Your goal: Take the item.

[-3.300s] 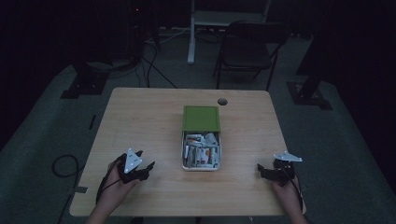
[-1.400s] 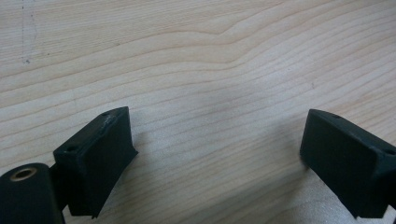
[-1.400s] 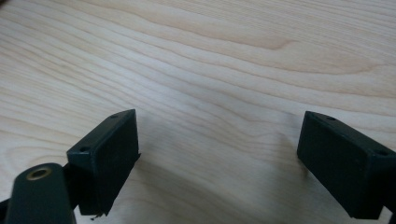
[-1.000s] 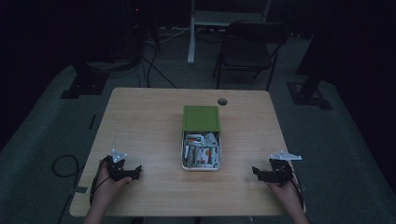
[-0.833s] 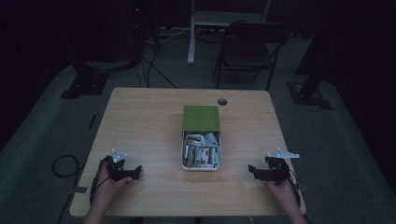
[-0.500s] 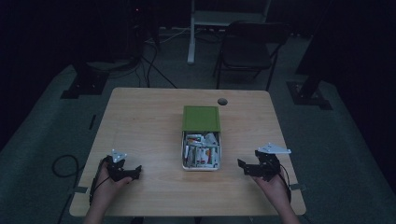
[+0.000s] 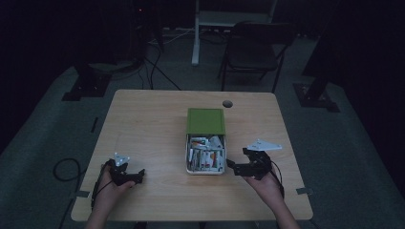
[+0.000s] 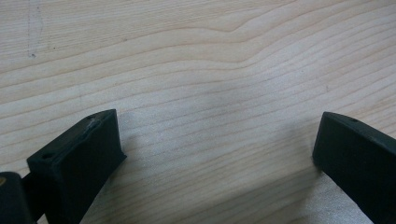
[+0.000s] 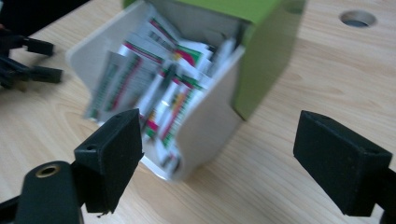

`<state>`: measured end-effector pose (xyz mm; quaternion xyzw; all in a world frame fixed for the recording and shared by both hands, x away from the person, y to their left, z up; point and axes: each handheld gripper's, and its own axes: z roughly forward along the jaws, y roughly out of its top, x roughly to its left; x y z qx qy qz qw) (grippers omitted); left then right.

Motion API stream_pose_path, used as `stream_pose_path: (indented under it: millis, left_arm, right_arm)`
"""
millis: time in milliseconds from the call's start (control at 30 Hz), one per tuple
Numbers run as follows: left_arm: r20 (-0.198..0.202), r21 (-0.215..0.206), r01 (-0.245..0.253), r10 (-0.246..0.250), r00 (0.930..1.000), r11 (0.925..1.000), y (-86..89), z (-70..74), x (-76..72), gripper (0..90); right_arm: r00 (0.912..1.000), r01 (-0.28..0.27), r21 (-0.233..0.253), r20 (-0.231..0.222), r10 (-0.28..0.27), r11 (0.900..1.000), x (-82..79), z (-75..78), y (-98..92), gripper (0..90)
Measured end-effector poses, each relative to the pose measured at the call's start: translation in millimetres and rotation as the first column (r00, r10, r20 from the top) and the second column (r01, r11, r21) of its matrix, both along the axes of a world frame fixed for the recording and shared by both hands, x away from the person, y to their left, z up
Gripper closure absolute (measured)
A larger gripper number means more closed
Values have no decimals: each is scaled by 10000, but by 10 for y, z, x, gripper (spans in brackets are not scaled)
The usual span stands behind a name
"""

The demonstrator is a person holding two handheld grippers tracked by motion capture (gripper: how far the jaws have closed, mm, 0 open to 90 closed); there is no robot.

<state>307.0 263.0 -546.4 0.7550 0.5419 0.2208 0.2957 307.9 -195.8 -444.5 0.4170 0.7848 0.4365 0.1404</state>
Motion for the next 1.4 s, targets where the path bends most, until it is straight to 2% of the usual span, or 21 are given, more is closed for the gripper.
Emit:
stream_pose_path:
  millis: [267,333,433,533,800,1067,1233,1400]
  left_arm:
    - [1,8,5,-5,10000,10000,0,0,0,14]
    - [3,4,6,-6,10000,10000,1,0,0,14]
    - [8,-2,-1,1,10000,10000,0,0,0,14]
    - [10,-8,-3,3,10000,10000,0,-1,0,14]
    - [2,4,2,-2,10000,10000,0,0,0,14]
    - [-5,11,2,-2,10000,10000,0,1,-1,14]
    - [-7,12,3,-3,10000,10000,0,1,-1,14]
    - [-5,11,3,-3,10000,10000,0,1,-1,15]
  right_arm:
    - [9972,-745,164,34,745,9971,31,82,296,198]
    - [9962,-869,161,113,867,9961,36,71,370,218]
    - [9945,-1047,295,-21,1048,9941,55,32,474,246]
    - [9927,-1209,225,-2,1210,9924,53,3,583,313]
    - [9930,-1166,-51,-185,1165,9932,99,-101,847,443]
    - [9940,-1039,-508,-407,1019,9933,169,-206,961,611]
    - [9924,-1076,-476,-647,1045,9930,197,-279,1037,654]
    - [9909,-1058,-597,-901,1002,9926,221,-355,1112,656]
